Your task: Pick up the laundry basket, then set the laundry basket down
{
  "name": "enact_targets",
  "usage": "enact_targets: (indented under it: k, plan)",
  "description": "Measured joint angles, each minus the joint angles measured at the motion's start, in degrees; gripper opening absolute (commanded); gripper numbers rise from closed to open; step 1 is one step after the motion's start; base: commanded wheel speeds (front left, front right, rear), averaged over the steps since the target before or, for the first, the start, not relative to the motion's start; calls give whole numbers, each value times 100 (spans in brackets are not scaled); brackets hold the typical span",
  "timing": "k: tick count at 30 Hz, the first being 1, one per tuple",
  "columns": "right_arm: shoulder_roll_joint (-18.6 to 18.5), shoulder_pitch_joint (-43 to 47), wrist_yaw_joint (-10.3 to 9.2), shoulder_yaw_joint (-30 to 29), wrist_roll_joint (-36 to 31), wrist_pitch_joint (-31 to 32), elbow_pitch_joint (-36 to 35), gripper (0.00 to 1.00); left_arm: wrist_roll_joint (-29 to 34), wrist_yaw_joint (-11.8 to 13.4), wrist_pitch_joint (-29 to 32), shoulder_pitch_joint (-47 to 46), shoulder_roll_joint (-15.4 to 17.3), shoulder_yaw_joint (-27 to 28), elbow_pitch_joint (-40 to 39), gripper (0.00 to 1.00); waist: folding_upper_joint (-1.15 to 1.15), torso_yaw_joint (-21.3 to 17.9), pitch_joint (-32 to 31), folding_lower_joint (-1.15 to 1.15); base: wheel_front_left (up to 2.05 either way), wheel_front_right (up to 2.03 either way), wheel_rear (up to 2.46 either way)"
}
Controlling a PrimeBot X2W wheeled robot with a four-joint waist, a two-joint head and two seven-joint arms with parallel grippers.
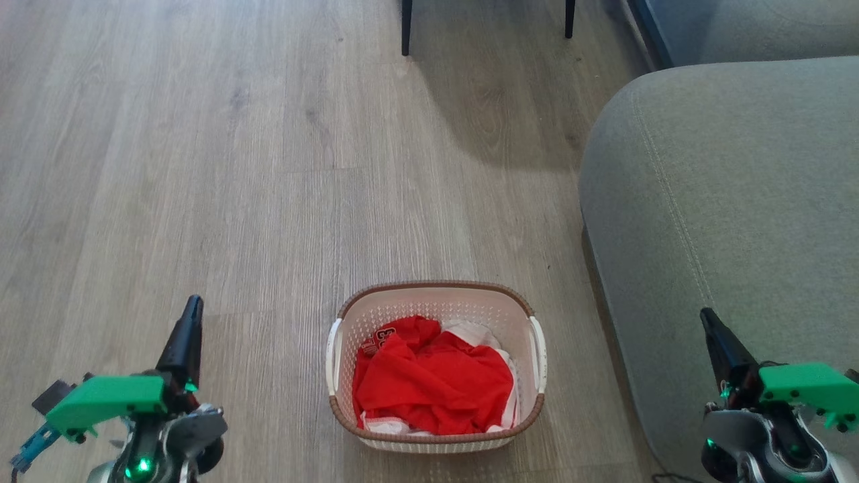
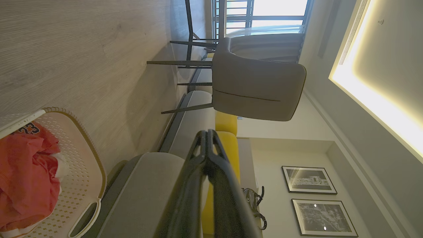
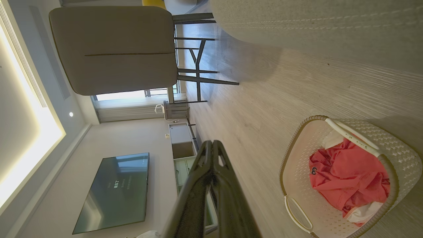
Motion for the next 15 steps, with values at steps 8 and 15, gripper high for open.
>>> enact_targets:
  k: [8,15]
  plan:
    - [2,0,0,-21,0,1,0,0,0,0,5,0,-1,1,0,0,0,0,0,0,0,0,0]
    - [3,0,0,-33,0,2,0,0,0,0,5,0,-1,2,0,0,-1,0,0,0,0,0,0]
